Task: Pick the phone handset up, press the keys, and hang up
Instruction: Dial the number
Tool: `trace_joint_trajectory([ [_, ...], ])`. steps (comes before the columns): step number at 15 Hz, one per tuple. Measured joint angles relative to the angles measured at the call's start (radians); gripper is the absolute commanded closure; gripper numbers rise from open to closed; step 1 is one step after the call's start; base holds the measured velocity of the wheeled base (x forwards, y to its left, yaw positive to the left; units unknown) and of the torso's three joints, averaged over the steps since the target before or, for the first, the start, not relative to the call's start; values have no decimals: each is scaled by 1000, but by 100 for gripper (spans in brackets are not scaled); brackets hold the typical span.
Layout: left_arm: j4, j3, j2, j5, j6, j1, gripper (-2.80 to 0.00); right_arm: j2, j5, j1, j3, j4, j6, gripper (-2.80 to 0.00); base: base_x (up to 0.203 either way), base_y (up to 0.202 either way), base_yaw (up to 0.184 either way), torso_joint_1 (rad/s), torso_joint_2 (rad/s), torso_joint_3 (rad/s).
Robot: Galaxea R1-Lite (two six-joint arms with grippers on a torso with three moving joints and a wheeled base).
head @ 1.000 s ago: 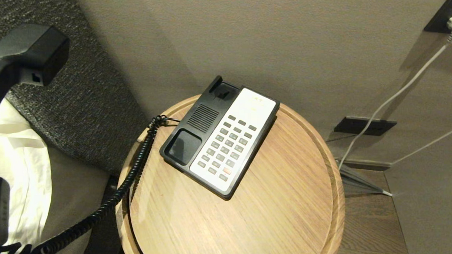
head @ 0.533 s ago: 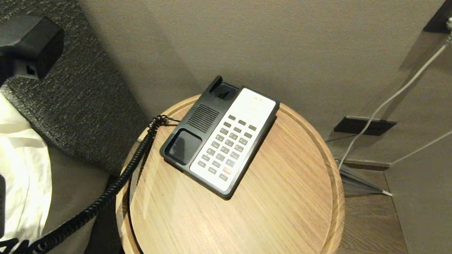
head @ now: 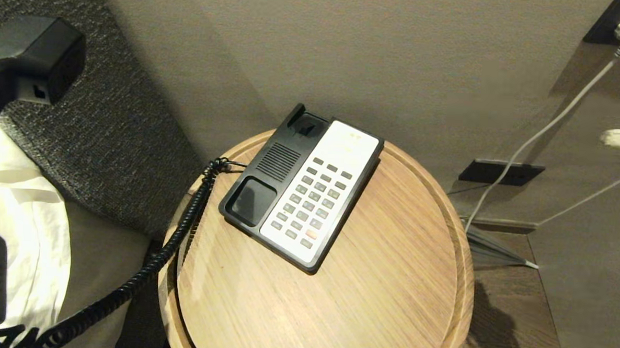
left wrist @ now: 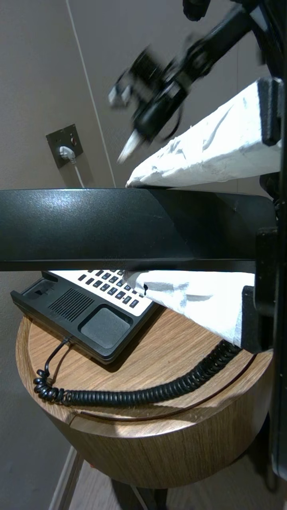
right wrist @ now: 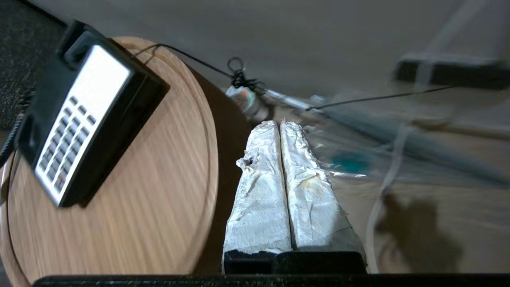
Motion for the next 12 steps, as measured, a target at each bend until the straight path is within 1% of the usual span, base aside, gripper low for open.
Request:
trace_joint_trajectory([
  [1,1,0,-1,0,0,0,0,57,-38,55,-10,-41,30,0,0,0,0,0,0,0],
  [3,1,14,-3,0,0,0,0,167,-145,204,-66,-115,125,0,0,0,0,0,0,0],
  [5,1,22,-4,1,0,0,0,246,-240,341,-144,-136,206,0,0,0,0,0,0,0],
  [8,0,28,-5,1,1,0,0,330,-352,529,-201,-146,263,0,0,0,0,0,0,0],
  [10,0,30,-5,0,2,0,0,369,-395,628,-215,-150,304,0,0,0,0,0,0,0],
  [12,-14,31,-5,-1,1,0,0,401,-415,714,-219,-149,327,0,0,0,0,0,0,0],
])
